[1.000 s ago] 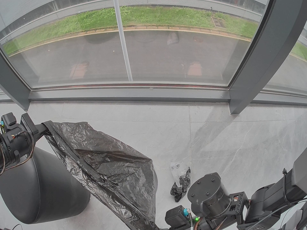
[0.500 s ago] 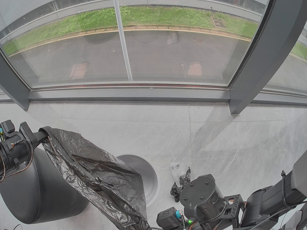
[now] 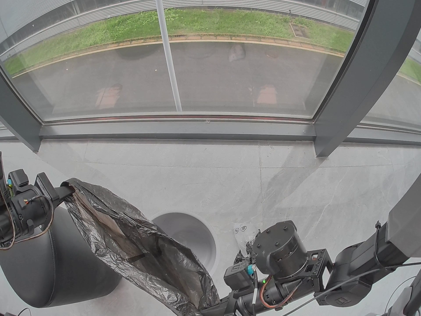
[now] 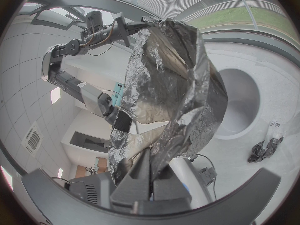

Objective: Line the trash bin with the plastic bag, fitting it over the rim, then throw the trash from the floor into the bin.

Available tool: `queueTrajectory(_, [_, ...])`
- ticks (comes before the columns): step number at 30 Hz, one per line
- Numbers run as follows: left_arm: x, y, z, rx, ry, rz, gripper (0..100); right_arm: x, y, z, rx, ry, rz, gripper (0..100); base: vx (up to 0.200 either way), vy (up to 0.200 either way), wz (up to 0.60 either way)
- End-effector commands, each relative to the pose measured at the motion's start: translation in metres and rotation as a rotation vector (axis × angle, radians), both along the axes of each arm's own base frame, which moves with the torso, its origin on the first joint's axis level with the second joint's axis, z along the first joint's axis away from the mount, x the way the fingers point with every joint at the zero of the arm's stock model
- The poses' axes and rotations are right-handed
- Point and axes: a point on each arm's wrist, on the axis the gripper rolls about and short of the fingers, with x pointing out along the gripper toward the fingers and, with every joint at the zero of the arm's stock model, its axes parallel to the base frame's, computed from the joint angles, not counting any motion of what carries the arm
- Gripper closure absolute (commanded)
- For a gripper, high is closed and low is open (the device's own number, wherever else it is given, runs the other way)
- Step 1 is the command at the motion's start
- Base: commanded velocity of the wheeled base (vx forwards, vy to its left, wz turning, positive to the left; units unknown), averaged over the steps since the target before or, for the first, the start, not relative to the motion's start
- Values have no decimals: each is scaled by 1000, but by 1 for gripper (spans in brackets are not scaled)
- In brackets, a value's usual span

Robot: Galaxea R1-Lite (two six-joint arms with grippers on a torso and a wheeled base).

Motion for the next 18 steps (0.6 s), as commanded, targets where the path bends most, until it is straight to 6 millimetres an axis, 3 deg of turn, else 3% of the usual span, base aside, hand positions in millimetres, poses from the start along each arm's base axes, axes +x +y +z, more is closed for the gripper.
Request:
queueTrajectory(1, [19, -2, -14, -2, 65, -11, 100, 22, -10, -14, -33, -12, -50, 100, 0, 0, 0])
queueTrajectory(7, [38, -4, -24, -18, 79, -38, 100, 35, -12, -21, -43, -21, -79, 100, 0, 0, 0])
queueTrajectory(18, [82, -8, -66, -13, 172, -37, 100, 71, -5, -45, -60, -36, -121, 100, 0, 0, 0])
